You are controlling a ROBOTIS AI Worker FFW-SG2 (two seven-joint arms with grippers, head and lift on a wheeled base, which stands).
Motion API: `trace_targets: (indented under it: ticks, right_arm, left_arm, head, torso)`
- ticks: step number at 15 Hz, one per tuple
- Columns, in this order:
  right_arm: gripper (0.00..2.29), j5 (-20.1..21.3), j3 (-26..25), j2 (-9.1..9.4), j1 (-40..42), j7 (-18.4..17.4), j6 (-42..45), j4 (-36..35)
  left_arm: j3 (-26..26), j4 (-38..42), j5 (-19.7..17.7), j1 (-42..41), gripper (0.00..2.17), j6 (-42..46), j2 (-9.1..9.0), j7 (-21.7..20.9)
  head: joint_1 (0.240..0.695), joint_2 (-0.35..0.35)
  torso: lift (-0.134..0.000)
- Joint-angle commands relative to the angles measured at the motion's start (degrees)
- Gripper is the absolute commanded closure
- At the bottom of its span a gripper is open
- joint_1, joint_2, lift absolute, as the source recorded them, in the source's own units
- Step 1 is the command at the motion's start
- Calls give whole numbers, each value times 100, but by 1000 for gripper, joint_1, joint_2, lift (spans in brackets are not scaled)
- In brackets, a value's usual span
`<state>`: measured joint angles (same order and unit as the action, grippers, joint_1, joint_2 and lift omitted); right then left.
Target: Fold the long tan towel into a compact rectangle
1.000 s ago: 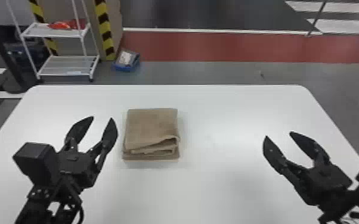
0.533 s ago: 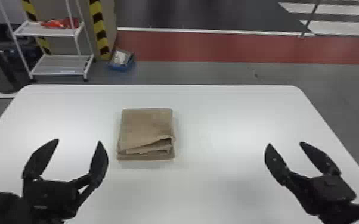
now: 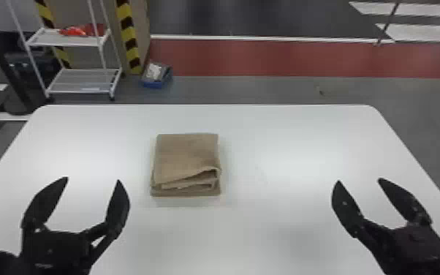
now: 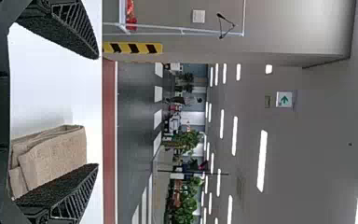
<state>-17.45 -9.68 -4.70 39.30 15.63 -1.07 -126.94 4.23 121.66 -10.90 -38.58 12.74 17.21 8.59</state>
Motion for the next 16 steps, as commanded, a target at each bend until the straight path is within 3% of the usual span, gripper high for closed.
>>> trace_targets:
  ticks: [1, 16]
  right_arm:
    - [87, -4, 2, -22, 26, 1, 41, 3]
    - [124, 23, 116, -66, 52, 19, 480, 223]
  left_arm:
    - [-54, 42, 0, -1, 63, -39, 19, 2]
    - [-89, 200, -9, -97, 66, -57, 19, -6]
  head:
    - [695, -30]
    - [695, -17]
  torso:
    - [-123]
    - [-123]
